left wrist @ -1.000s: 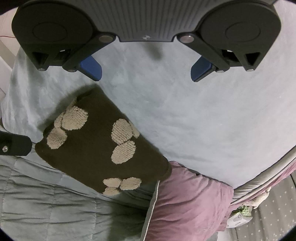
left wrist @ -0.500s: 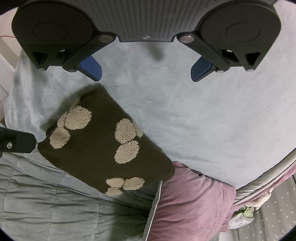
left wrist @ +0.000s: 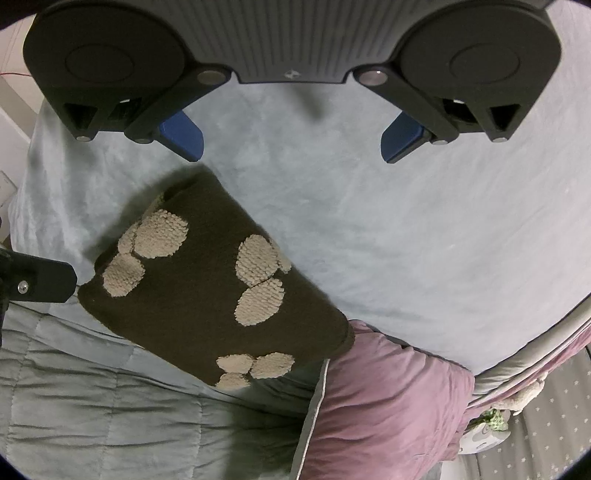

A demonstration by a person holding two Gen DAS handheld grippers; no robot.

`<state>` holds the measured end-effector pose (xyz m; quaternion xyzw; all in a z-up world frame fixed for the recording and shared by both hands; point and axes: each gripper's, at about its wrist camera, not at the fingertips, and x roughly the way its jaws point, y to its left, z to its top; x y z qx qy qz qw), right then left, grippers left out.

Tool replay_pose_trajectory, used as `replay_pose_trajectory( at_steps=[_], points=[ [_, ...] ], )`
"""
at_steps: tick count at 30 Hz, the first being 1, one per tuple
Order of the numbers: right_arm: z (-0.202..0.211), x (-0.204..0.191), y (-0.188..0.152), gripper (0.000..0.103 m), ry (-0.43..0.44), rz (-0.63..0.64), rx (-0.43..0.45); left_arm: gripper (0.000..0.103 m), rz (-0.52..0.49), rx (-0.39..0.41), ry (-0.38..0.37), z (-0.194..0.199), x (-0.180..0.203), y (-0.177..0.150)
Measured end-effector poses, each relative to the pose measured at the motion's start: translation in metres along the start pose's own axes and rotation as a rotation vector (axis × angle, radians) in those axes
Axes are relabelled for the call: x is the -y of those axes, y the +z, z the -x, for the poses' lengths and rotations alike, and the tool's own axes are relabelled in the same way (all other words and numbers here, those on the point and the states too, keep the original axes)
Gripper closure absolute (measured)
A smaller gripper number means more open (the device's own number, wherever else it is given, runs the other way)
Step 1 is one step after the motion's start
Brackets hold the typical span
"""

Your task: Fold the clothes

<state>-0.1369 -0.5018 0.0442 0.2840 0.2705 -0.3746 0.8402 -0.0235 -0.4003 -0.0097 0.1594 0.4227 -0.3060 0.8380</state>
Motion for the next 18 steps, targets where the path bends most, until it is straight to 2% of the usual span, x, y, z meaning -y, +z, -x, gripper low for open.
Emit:
replay_pose_trajectory(
  at_steps=[12,18],
  points=[
    [0.004,-0.001,0.003,0.000,0.026,0.013,0.004,0.000,0.009,-0.006,-0.007,0.008,-0.003,-0.006],
    [0.025,0.006,0.012,0.000,0.100,0.031,0.025,0.000,0.022,0.005,0.010,0.047,-0.016,-0.020]
  ],
)
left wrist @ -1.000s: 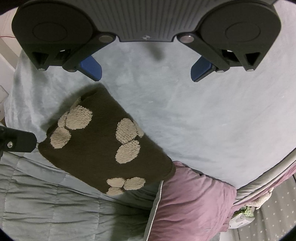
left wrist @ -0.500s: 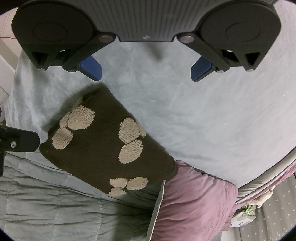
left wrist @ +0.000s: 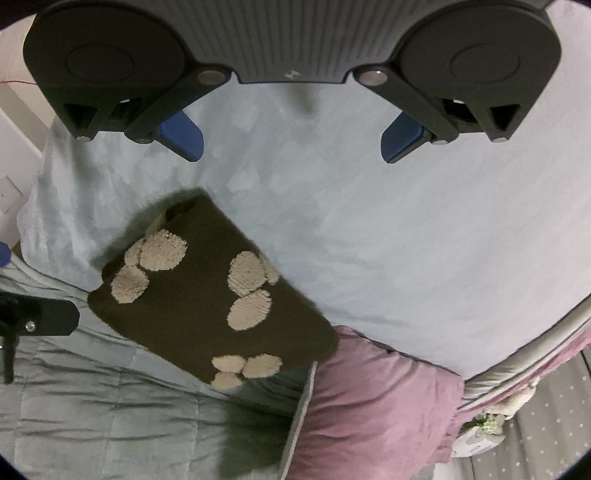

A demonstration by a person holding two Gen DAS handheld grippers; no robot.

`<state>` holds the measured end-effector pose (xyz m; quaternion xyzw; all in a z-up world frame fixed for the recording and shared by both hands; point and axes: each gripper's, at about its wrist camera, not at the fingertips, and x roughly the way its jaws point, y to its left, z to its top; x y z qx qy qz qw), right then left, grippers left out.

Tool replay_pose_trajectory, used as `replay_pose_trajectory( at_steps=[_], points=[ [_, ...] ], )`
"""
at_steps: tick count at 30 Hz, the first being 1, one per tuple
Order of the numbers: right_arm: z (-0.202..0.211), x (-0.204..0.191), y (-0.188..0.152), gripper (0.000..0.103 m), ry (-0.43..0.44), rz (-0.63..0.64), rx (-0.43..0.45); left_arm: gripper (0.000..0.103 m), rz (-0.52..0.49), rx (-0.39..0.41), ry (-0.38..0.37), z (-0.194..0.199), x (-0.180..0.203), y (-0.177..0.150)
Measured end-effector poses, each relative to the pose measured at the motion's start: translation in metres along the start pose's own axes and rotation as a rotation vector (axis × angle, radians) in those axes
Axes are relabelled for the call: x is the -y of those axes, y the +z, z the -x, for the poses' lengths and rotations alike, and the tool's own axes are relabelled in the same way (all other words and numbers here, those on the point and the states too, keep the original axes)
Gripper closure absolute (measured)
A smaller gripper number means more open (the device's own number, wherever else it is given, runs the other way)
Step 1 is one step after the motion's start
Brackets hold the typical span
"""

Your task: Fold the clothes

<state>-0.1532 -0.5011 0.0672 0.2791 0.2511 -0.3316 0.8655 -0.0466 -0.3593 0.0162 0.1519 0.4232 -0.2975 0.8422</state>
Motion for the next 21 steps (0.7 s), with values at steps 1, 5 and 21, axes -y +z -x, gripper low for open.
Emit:
replay_pose_trajectory(
  at_steps=[1,5,21],
  points=[
    [0.006,0.001,0.000,0.000,0.006,0.000,0.005,0.000,0.002,0.008,0.000,0.011,-0.003,-0.004],
    [0.030,0.000,-0.002,0.000,-0.010,0.001,0.025,0.000,0.010,0.034,-0.004,0.049,-0.013,-0.017],
    [0.124,-0.030,-0.039,0.000,0.033,0.056,0.042,0.000,0.043,0.134,0.011,0.152,-0.028,-0.055]
  ],
)
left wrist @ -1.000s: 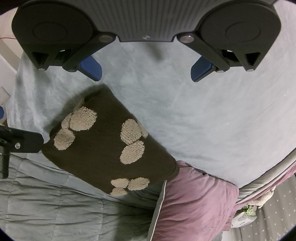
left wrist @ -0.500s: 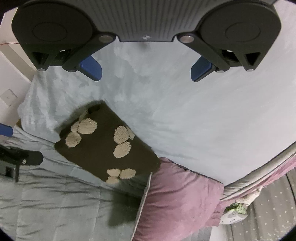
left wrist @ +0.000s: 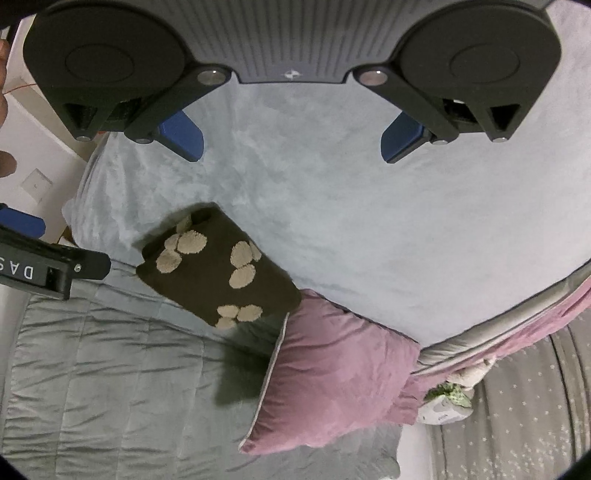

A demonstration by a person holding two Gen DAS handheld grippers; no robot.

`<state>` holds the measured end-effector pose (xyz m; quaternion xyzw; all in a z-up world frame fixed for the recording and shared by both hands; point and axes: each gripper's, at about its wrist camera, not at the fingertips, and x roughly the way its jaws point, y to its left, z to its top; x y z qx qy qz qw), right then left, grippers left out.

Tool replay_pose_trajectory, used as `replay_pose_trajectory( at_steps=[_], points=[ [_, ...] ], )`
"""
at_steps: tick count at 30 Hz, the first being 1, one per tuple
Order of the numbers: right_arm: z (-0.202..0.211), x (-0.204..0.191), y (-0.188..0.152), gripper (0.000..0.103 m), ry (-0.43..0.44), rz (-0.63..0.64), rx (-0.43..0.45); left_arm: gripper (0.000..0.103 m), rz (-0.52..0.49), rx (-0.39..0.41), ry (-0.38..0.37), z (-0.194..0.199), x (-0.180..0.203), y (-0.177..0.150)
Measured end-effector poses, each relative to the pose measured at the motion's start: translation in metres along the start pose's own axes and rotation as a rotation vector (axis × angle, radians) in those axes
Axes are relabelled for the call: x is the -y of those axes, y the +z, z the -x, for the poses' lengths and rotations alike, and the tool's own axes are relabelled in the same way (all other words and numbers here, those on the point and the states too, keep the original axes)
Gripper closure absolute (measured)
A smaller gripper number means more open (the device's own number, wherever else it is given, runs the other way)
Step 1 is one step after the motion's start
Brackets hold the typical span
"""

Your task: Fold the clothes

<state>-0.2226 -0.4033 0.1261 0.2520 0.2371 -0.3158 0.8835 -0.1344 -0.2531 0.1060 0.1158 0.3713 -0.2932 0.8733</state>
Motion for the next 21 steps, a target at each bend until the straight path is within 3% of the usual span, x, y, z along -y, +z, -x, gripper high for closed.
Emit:
replay_pose_trajectory(
  at_steps=[8,21],
  points=[
    [0.022,-0.012,-0.011,0.000,0.017,0.034,-0.008,0.000,0.012,0.040,0.011,0.031,-0.004,-0.008],
    [0.025,-0.036,-0.028,0.000,0.048,0.081,-0.027,0.000,0.039,0.044,0.018,0.041,-0.017,-0.021]
  ],
)
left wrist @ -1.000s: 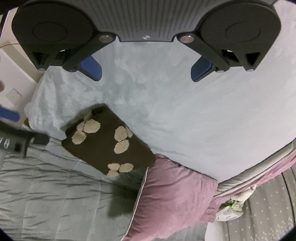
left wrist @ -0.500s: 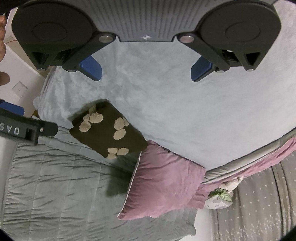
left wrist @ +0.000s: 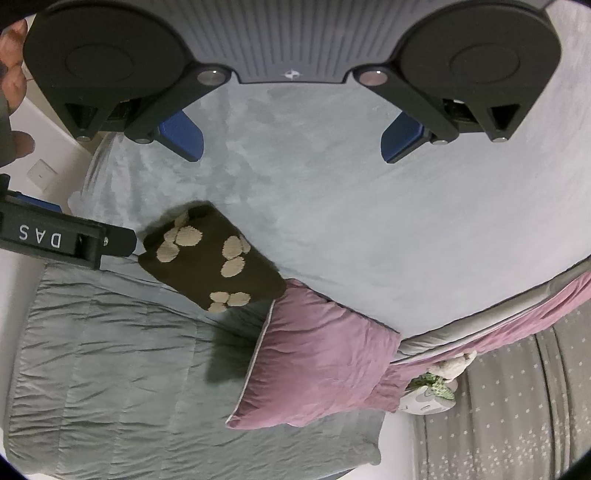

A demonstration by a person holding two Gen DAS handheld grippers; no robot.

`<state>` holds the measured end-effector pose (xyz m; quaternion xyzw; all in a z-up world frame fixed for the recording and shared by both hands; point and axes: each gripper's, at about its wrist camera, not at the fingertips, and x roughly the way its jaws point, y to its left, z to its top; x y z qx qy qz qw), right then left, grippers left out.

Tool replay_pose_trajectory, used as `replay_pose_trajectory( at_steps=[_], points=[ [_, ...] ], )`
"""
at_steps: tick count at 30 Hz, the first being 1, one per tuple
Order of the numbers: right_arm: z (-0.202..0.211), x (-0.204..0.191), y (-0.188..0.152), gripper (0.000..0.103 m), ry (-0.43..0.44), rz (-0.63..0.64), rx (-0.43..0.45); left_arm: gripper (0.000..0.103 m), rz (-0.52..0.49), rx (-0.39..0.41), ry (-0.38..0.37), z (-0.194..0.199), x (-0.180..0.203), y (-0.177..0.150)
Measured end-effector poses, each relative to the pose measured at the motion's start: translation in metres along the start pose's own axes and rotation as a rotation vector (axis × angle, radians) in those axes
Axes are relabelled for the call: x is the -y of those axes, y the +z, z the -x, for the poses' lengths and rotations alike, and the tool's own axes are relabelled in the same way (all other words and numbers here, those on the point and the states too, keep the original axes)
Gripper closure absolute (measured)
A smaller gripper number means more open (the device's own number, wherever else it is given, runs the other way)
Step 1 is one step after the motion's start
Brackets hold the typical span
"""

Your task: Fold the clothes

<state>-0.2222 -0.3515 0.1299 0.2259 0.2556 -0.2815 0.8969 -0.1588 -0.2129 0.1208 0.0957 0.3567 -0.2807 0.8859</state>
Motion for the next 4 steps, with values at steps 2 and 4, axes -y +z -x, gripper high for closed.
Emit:
replay_pose_trajectory(
  at_steps=[2,4],
  points=[
    [-0.004,-0.006,-0.003,0.000,0.003,0.009,-0.009,0.000,0.008,-0.001,0.004,-0.001,-0.006,-0.001],
    [-0.011,-0.013,-0.007,0.000,0.007,0.020,-0.020,0.000,0.018,-0.005,0.010,-0.004,-0.013,-0.003]
  ],
)
